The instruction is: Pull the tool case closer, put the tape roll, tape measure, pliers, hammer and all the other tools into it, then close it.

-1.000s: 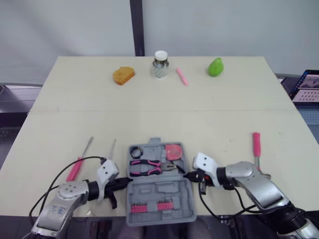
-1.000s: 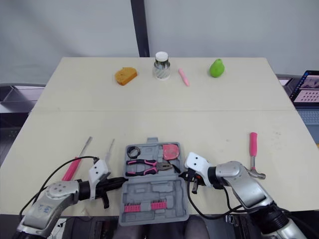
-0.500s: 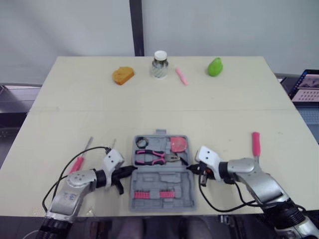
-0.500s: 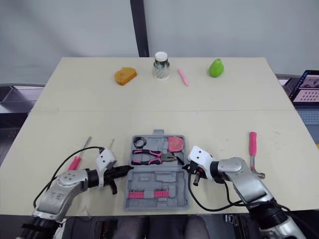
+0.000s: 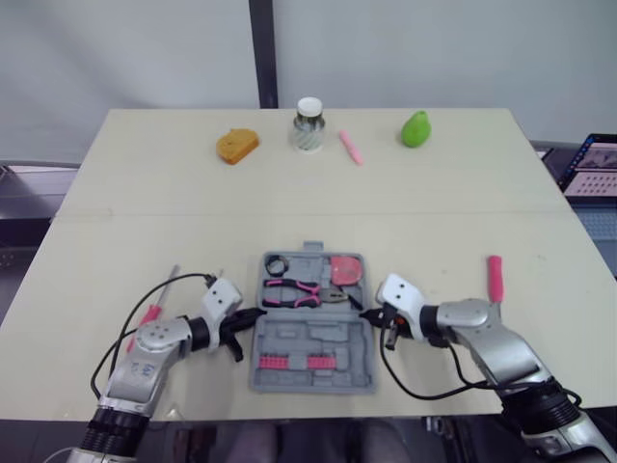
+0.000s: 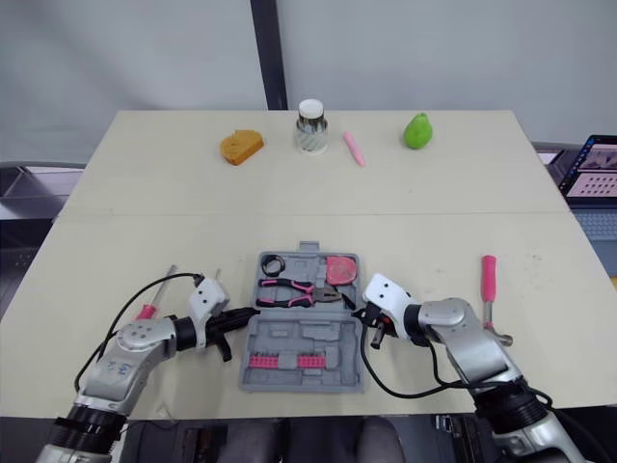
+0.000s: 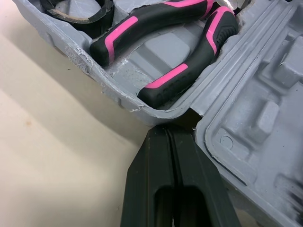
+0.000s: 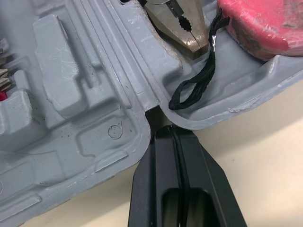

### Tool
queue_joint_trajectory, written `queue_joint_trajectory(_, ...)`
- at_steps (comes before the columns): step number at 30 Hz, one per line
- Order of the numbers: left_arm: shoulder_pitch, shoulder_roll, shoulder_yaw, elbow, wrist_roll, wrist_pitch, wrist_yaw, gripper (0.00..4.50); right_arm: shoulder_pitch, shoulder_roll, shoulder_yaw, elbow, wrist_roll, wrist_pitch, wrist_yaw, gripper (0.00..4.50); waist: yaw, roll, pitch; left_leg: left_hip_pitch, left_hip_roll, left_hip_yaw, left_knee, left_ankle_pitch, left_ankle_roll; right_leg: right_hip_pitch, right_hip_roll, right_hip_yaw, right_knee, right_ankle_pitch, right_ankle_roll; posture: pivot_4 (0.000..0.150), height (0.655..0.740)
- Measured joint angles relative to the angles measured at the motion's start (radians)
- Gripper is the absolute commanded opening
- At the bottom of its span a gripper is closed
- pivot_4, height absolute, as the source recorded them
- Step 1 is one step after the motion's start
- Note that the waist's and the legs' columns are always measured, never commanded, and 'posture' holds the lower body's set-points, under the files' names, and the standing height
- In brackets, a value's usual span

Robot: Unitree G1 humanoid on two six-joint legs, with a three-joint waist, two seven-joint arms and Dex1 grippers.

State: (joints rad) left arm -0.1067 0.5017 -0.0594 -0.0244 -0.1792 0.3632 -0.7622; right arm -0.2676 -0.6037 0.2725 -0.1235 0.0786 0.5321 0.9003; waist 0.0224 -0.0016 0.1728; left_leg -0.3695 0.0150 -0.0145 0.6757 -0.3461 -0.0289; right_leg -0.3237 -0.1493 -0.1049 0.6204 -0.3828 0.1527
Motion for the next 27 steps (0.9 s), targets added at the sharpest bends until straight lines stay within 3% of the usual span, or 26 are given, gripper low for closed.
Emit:
queue_joint_trajectory(17,0.004,0.0,0.001,0.0,0.0,-0.003,0.0,0.05,0.011,-0.002,-0.005,0.003,-0.003,-0.021,0.0,0.0,0.0,0.0,0.0,0.0,0.0,0.0,0.0,0.0,0.0,0.0,0.0,0.0,0.0,0.0,0.0,0.15,0.74)
queue_joint_trajectory(27,0.038,0.05,0.027,-0.001,-0.016,-0.027,-0.019,0.05,0.055,-0.054,-0.038,0.007,0.023,-0.068,0.007,0.0,0.0,0.0,0.0,0.0,0.0,0.0,-0.001,0.0,0.0,0.0,0.0,0.0,0.0,0.0,0.0,0.15,0.74)
